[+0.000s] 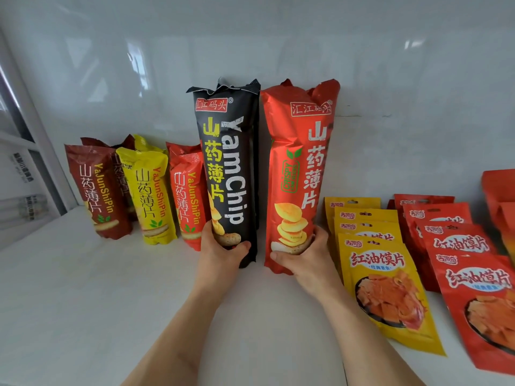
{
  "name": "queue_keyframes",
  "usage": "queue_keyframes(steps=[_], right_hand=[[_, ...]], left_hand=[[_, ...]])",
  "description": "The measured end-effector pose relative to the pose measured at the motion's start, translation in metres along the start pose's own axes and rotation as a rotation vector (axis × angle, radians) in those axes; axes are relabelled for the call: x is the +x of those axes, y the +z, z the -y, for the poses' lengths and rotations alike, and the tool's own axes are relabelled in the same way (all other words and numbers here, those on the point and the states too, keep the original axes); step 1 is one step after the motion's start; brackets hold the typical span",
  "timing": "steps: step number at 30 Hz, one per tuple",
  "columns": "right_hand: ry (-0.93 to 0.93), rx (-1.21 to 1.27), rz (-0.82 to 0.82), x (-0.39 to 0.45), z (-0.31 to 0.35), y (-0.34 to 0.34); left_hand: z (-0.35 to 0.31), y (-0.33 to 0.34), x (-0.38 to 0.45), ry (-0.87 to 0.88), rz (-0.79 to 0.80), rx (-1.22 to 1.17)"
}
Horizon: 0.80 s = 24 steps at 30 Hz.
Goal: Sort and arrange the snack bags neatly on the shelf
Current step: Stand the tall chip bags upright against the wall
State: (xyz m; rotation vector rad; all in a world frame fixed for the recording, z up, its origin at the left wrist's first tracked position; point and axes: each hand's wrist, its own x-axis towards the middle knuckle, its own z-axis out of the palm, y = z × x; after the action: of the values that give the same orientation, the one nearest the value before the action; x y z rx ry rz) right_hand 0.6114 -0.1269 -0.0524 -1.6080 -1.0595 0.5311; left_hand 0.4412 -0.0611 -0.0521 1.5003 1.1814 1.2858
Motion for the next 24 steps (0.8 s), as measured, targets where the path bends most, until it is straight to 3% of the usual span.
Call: queue_keyframes(steps=[7,15,24], right_hand=[[-0.030,-0.130,-0.154,-0.0002,-0.0019,0.0031],[-0.023,-0.217,-0.166,0.0015,-0.0057,0.0003],[-0.025,-0.248,-0.206,0.0062,-0.0034,0.0015]], left_hand=[[0.0028,0.0019,0.0023,0.026,-0.062,0.116],[0.0074,0.0007,0.0100,-0.017,0.038,0.039],[0.0031,0.0062,0.0068,0.033,-0.018,0.151]])
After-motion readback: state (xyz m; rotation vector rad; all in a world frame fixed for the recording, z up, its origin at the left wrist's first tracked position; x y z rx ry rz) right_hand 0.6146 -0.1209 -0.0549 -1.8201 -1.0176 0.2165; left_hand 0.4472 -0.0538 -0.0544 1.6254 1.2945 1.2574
